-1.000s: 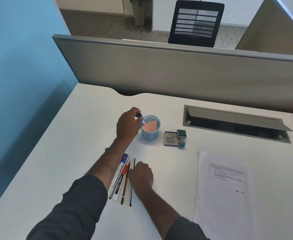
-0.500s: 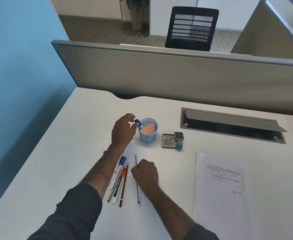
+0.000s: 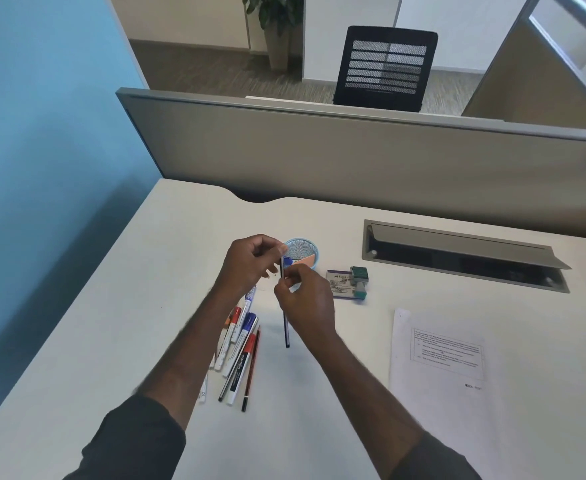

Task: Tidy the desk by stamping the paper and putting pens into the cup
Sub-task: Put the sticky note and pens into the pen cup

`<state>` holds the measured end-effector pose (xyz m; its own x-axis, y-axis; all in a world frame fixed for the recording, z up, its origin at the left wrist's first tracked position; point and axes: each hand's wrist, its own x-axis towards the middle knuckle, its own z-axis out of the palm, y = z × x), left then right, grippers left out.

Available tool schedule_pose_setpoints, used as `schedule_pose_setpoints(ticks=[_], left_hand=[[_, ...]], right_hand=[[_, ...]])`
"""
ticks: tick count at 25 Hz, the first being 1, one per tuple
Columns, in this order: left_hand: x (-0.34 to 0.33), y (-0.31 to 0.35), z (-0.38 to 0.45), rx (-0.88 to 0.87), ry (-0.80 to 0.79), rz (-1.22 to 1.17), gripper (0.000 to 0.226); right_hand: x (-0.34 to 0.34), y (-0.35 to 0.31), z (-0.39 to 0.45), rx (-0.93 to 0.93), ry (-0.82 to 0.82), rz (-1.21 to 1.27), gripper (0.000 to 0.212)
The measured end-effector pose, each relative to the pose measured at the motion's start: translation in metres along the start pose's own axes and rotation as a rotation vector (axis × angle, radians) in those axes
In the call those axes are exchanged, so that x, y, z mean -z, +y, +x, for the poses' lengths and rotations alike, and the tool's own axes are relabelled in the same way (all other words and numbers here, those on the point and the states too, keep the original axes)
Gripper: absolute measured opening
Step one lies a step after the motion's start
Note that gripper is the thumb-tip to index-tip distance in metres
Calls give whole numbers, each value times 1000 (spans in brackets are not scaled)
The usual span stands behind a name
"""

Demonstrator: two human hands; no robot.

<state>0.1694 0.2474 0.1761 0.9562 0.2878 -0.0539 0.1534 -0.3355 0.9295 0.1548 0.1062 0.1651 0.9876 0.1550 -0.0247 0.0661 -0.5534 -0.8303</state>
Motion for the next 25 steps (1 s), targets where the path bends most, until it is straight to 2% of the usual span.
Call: schedule_pose_setpoints(ticks=[4, 7, 9, 12, 15, 19, 25], left_hand=[[12, 10, 1, -57, 28, 14, 7], [22, 18, 4, -77, 159, -5, 9], [29, 21, 8, -81, 250, -71, 11], [34, 22, 15, -102, 370, -132, 11], [33, 21, 18, -114, 442, -146, 15], [28, 11, 22, -106, 470, -131, 14], [14, -3, 23, -83, 472, -56, 9]], right_hand=[[0, -4, 4, 13, 20, 53, 17], [-14, 17, -3, -138, 37, 156, 29], [-27, 33, -15, -259, 21, 187, 28], [-44, 51, -33, -297, -75, 58, 22], [-60, 63, -53, -352, -246, -81, 22], [-81, 75, -76, -301, -386, -219, 26], [-93, 71, -86, -205, -395, -301, 28]])
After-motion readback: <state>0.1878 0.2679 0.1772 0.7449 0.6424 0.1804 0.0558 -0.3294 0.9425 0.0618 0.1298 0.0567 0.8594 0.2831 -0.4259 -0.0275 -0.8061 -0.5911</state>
